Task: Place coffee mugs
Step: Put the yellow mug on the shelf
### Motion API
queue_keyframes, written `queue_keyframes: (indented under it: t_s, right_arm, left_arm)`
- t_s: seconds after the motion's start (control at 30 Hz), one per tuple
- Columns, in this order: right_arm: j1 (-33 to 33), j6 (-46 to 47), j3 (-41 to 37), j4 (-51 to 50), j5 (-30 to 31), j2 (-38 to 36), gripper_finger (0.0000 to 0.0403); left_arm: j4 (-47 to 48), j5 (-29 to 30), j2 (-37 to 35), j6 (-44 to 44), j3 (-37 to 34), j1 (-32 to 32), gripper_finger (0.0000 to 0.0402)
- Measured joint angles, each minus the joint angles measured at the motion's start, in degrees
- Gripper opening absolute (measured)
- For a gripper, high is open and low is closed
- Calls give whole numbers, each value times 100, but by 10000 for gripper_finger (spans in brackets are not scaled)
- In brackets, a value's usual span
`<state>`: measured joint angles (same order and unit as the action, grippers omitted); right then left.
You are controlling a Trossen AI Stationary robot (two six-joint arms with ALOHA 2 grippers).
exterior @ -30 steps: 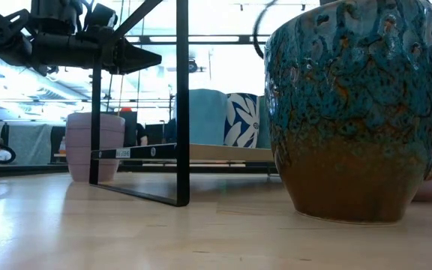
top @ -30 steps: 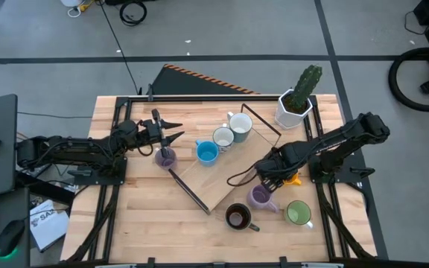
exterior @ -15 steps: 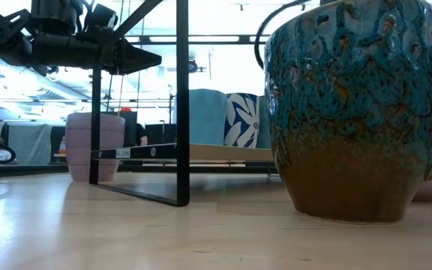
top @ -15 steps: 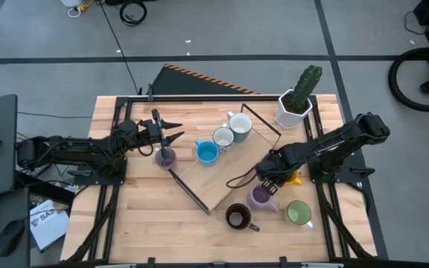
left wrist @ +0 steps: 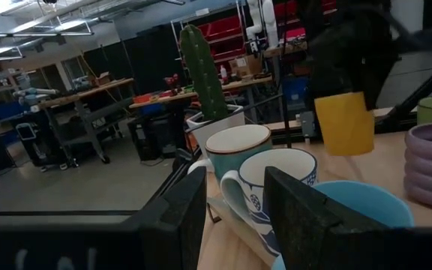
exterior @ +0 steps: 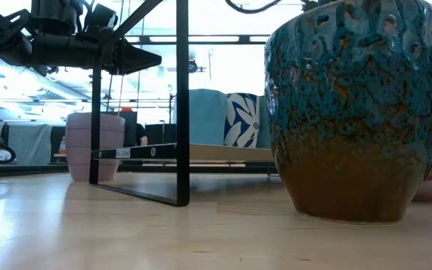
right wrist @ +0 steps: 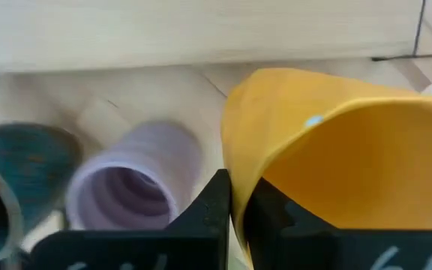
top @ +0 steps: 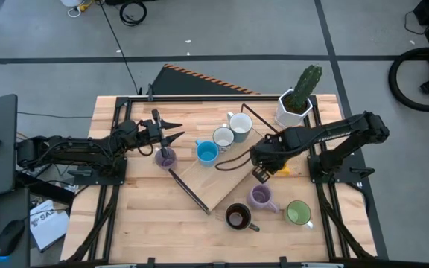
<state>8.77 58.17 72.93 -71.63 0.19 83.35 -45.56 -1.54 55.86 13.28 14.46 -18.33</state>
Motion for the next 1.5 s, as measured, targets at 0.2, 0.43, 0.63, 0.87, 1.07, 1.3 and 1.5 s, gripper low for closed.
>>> queue_keyframes:
  t_s: [0.2, 0.43, 0.63, 0.87, 1.07, 1.3, 1.5]
  right_arm:
    - [-351, -593, 701, -278, 291, 364, 25]
    - [-781, -1531, 1818, -1199, 621, 1452, 25]
    - [-1125, -1963, 2140, -1304, 587, 1982, 32]
    - [-1404, -2343, 2146, -1184, 443, 2159, 32]
    - [-1585, -2375, 2144, -1179, 302, 2157, 33]
    - [-1721, -2262, 2001, -1066, 169, 2155, 33]
    - [-1721, -2278, 1879, -957, 230, 2157, 35]
  left_arm:
    - [-2, 2, 0, 87, 0, 0, 141]
    - [1, 2, 0, 87, 0, 2, 141]
    - [91, 1, 0, 87, 0, 2, 141]
    - [138, 0, 0, 85, 0, 1, 141]
    - [136, 0, 0, 85, 0, 2, 141]
    - [138, 0, 0, 85, 0, 1, 141]
    - [141, 0, 0, 87, 0, 2, 141]
